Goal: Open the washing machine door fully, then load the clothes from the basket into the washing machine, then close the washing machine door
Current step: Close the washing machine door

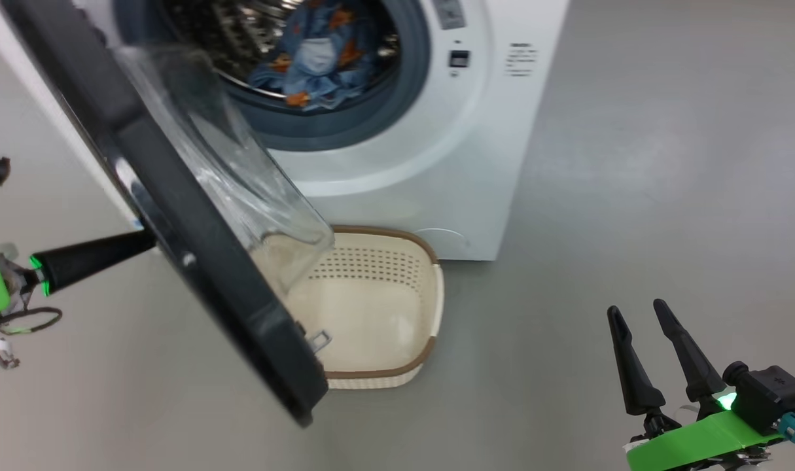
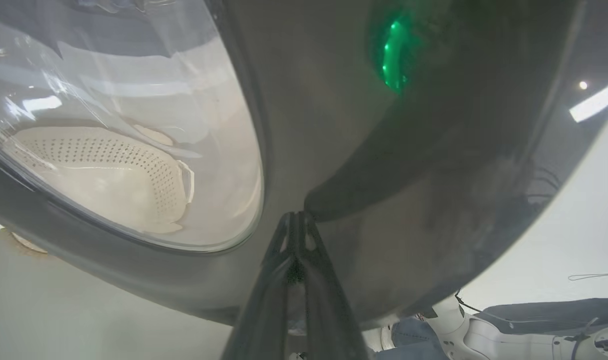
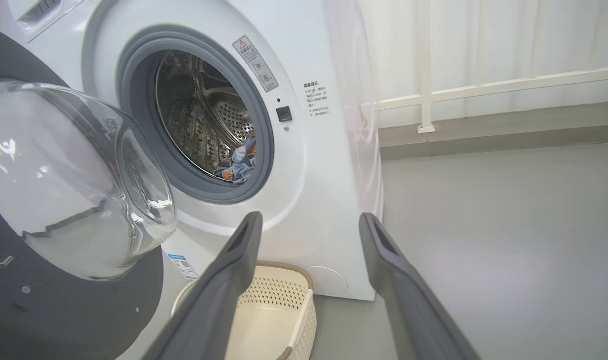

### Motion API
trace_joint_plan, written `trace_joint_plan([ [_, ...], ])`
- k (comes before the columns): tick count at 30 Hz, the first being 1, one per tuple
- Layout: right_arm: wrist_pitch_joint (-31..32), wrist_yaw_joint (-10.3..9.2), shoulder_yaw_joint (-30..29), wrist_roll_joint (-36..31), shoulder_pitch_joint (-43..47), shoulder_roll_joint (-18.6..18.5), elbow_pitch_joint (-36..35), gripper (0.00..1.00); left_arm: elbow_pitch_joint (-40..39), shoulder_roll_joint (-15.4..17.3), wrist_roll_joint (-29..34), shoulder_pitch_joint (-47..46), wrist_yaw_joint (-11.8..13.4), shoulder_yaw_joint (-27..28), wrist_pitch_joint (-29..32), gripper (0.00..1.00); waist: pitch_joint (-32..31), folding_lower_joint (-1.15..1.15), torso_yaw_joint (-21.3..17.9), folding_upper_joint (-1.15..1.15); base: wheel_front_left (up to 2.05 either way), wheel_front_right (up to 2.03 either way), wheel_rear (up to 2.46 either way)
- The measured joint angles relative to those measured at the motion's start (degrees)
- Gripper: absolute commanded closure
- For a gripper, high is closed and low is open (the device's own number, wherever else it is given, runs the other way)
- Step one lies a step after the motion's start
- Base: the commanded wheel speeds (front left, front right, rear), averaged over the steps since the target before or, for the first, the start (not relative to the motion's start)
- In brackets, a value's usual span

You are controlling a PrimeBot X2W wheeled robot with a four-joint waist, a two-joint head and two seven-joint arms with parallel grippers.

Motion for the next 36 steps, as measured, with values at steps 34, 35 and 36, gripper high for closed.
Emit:
trace_joint_plan([
  [34, 0.0, 0.0, -0.7, -0.4, 0.0, 1.7, 0.1, 0.0, -1.0, -2.3, 4.6, 6.5, -0.1, -2.9, -12.8, 0.85, -0.2, 0.0, -10.9, 0.0, 0.0, 0.0, 0.0],
  [35, 0.0, 0.0, -0.7, -0.4, 0.0, 1.7, 0.1, 0.0, -1.4, -2.4, 4.6, 7.7, -0.1, -2.9, -13.5, 0.8, -0.5, 0.0, -10.7, 0.0, 0.0, 0.0, 0.0],
  [36, 0.0, 0.0, -0.6, -0.4, 0.1, 1.6, 0.1, 0.0, -1.7, -2.5, 4.6, 9.0, -0.1, -2.9, -14.2, 0.77, -0.8, 0.0, -10.4, 0.0, 0.0, 0.0, 0.0],
])
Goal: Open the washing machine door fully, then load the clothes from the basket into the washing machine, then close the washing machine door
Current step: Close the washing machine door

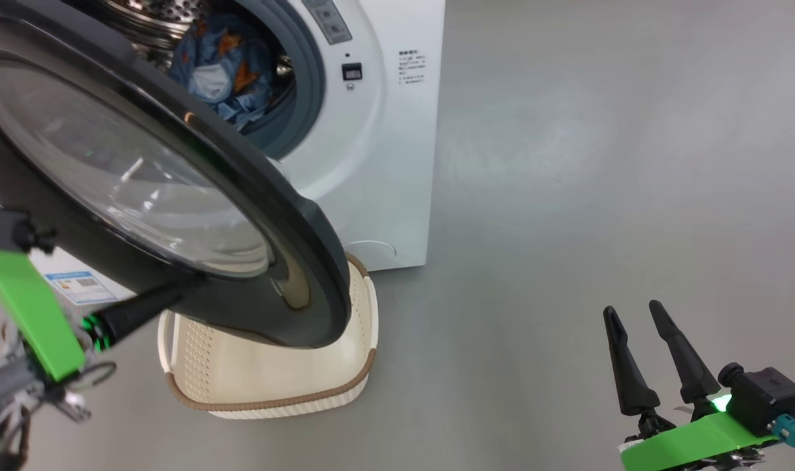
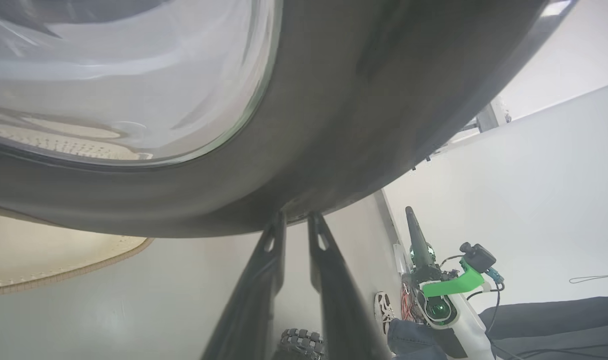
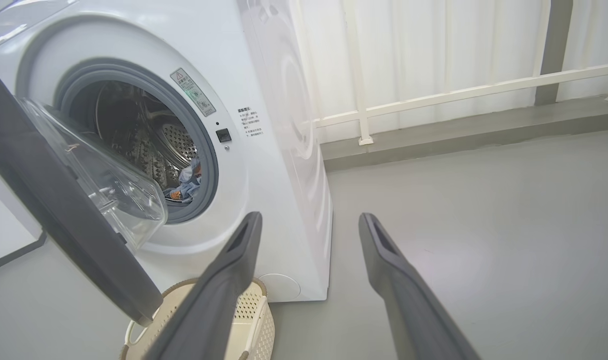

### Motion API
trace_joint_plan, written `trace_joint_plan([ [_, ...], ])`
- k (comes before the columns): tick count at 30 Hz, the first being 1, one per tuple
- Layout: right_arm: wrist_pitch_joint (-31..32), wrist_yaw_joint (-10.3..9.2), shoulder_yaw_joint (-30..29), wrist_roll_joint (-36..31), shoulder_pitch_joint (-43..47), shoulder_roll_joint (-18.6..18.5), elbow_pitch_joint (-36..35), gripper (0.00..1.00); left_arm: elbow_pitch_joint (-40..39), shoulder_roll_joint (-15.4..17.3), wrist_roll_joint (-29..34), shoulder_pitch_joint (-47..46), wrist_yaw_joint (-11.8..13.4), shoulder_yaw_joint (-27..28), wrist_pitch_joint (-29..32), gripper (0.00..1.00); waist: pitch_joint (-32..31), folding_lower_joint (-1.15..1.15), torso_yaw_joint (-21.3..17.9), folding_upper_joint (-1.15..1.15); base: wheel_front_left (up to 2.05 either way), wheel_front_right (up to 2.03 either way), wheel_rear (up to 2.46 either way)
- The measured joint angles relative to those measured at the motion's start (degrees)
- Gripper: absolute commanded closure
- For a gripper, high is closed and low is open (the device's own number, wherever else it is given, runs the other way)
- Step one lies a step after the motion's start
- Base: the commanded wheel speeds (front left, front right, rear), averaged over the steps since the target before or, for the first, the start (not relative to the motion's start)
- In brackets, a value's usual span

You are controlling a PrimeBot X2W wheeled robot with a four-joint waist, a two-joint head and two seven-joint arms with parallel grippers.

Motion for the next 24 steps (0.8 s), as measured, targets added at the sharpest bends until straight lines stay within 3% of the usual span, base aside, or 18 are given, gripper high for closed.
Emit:
trace_joint_plan([
  [7, 0.0, 0.0, 0.3, 0.0, 0.2, -0.2, 0.0, 0.0, -1.5, -0.9, 0.0, 8.9, 0.0, 0.6, -5.6, 0.52, -1.7, 0.0, 1.6, 0.0, 0.0, 0.0, 0.0],
  [10, 0.0, 0.0, 0.3, 0.0, 0.6, -0.4, 0.0, 0.0, -2.0, -0.9, 0.3, 11.8, 0.0, 0.8, -8.6, 0.06, -1.9, 0.0, 2.1, 0.0, 0.0, 0.0, 0.0],
  [11, 0.0, 0.0, 0.2, 0.0, 0.8, -0.4, 0.0, 0.0, -2.1, -0.9, 0.8, 12.6, 0.0, 0.8, -9.8, 0.0, -2.0, 0.0, 2.2, 0.0, 0.0, 0.0, 0.0],
  [17, 0.0, 0.0, 0.3, 0.0, 1.3, -0.6, 0.0, 0.0, -1.9, -0.9, 3.5, 17.5, 0.0, 0.0, -16.8, 0.0, -2.6, 0.0, 2.4, 0.0, 0.0, 0.0, 0.0],
  [24, 0.0, 0.0, 0.2, 0.0, 1.3, -0.7, 0.0, 0.0, 0.1, -1.9, 5.5, 20.2, -0.1, -0.9, -29.0, 0.0, -2.3, 0.0, 2.4, 0.0, 0.0, 0.0, 0.0],
])
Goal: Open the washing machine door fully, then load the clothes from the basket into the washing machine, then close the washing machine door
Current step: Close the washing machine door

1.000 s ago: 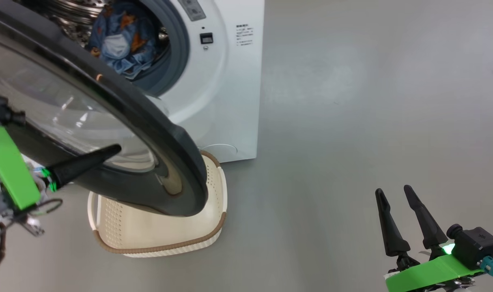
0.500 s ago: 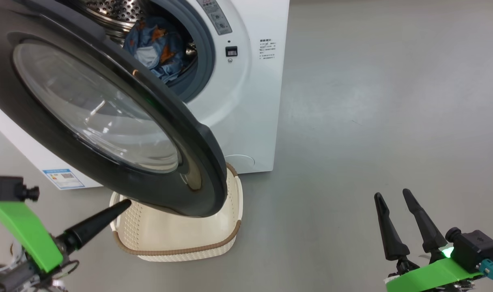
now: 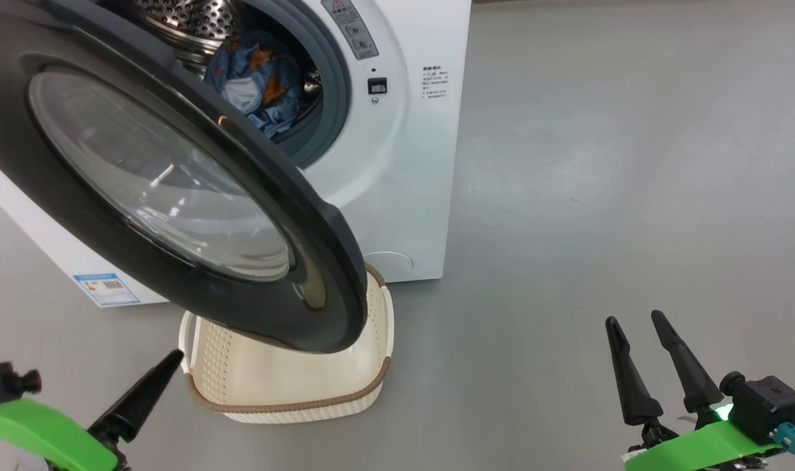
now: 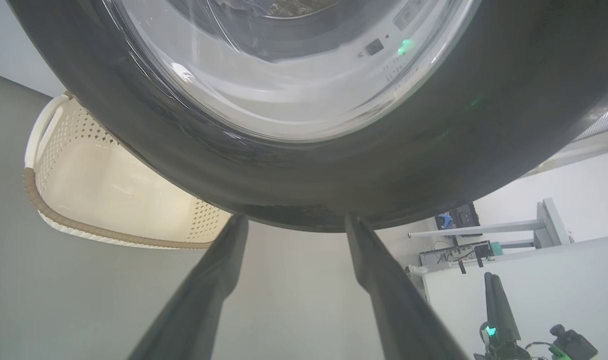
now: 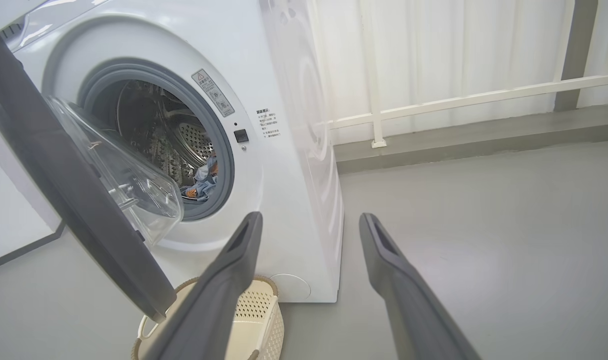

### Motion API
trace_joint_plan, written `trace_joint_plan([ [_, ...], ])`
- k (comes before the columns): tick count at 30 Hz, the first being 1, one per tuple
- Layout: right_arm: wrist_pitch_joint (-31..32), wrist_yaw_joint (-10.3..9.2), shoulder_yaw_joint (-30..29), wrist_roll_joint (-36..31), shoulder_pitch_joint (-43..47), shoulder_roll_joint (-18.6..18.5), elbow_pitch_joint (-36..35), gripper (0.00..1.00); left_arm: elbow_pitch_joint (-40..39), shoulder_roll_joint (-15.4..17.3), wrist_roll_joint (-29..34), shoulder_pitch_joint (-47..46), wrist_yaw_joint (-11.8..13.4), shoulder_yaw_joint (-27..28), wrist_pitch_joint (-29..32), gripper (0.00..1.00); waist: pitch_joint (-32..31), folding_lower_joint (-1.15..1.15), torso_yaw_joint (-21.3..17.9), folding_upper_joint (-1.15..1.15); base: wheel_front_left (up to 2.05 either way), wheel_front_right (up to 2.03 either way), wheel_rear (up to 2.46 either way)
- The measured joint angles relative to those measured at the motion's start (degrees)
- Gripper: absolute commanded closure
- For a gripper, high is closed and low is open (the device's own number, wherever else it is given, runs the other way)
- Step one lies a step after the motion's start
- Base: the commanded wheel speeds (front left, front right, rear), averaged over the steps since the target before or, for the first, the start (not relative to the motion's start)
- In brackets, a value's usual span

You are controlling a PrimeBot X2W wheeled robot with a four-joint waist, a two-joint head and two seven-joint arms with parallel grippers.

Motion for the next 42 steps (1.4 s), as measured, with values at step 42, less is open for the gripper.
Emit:
trace_joint_plan([
  [42, 0.0, 0.0, -1.2, 0.0, 0.0, -0.6, 0.6, 0.0, 7.5, -13.2, 58.4, 4.2, -0.2, 9.1, -41.2, 0.0, -0.3, 0.0, 0.6, 0.0, 0.0, 0.0, 0.0],
])
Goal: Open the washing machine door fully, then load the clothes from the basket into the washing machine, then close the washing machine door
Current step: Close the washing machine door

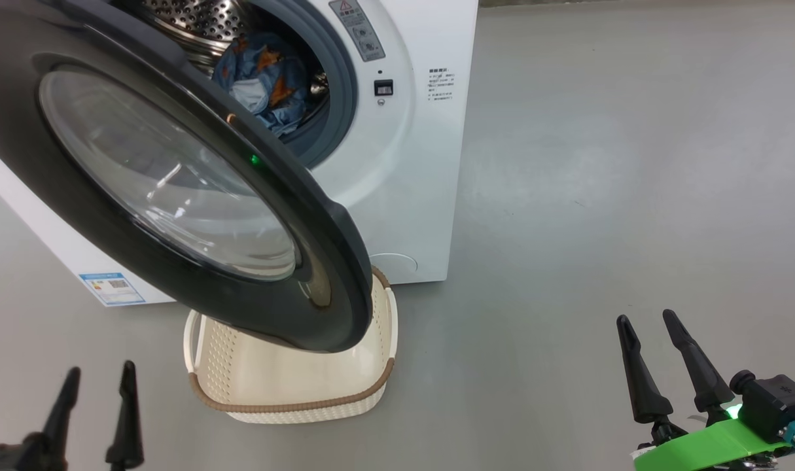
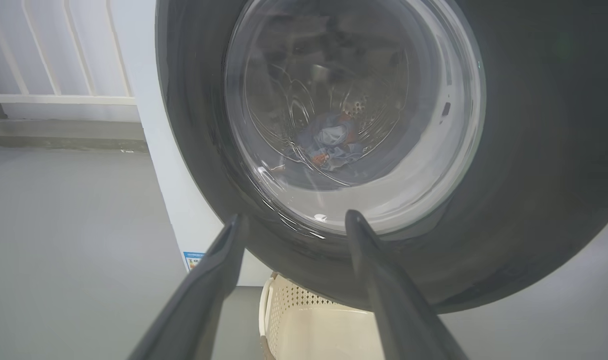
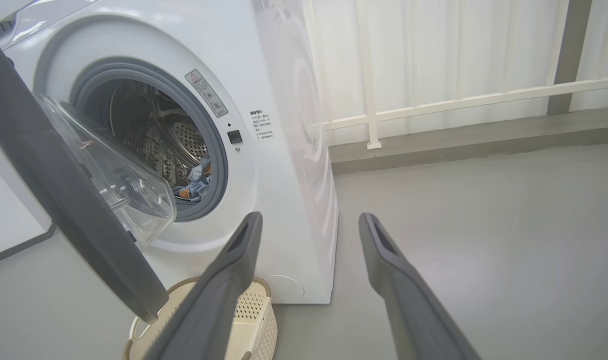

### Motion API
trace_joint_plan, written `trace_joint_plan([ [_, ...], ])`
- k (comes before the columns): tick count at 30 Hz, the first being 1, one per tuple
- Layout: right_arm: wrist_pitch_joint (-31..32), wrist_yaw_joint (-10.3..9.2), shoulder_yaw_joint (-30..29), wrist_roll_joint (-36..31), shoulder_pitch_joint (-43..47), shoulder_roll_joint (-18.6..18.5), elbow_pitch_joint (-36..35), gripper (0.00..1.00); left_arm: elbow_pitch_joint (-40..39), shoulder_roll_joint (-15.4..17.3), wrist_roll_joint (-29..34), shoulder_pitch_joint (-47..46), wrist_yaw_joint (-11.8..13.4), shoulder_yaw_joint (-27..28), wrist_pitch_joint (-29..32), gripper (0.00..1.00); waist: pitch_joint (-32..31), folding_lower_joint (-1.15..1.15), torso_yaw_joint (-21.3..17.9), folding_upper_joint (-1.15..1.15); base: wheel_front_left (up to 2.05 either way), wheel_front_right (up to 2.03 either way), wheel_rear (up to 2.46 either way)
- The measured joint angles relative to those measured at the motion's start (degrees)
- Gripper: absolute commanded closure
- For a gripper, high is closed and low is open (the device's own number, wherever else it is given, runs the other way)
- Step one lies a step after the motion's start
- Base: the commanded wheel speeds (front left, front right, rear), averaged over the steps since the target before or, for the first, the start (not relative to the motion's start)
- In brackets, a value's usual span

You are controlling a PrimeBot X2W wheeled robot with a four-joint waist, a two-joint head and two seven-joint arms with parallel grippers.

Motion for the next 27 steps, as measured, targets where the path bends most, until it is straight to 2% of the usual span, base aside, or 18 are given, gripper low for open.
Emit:
trace_joint_plan([
  [10, 0.0, 0.0, 0.0, 0.0, 0.0, 0.0, 0.3, 0.0, 0.1, -1.9, 2.4, 0.9, 0.0, 0.5, 0.0, 0.0, 0.0, 0.0, -0.5, 0.0, 0.0, 0.0, 0.0],
  [25, 0.0, 0.0, 0.2, 0.0, 0.0, -0.1, 0.5, 0.0, 0.1, -2.2, 2.6, 2.0, 0.0, 0.4, 0.0, 0.0, -1.0, 0.0, -0.3, 0.0, 0.0, 0.0, 0.0],
  [26, 0.0, 0.0, 0.3, 0.0, 0.0, -0.1, 0.6, 0.16, 0.1, -2.4, 2.5, 2.1, 0.0, 0.4, 0.0, 0.0, -1.1, 0.0, -0.3, 0.0, 0.0, 0.0, 0.0],
  [27, 0.0, 0.0, 0.5, 0.0, 0.0, -0.1, 0.9, 0.52, 0.1, -2.5, 2.4, 2.1, 0.0, 0.4, 0.0, 0.0, -1.2, 0.0, -0.2, 0.0, 0.0, 0.0, 0.0],
])
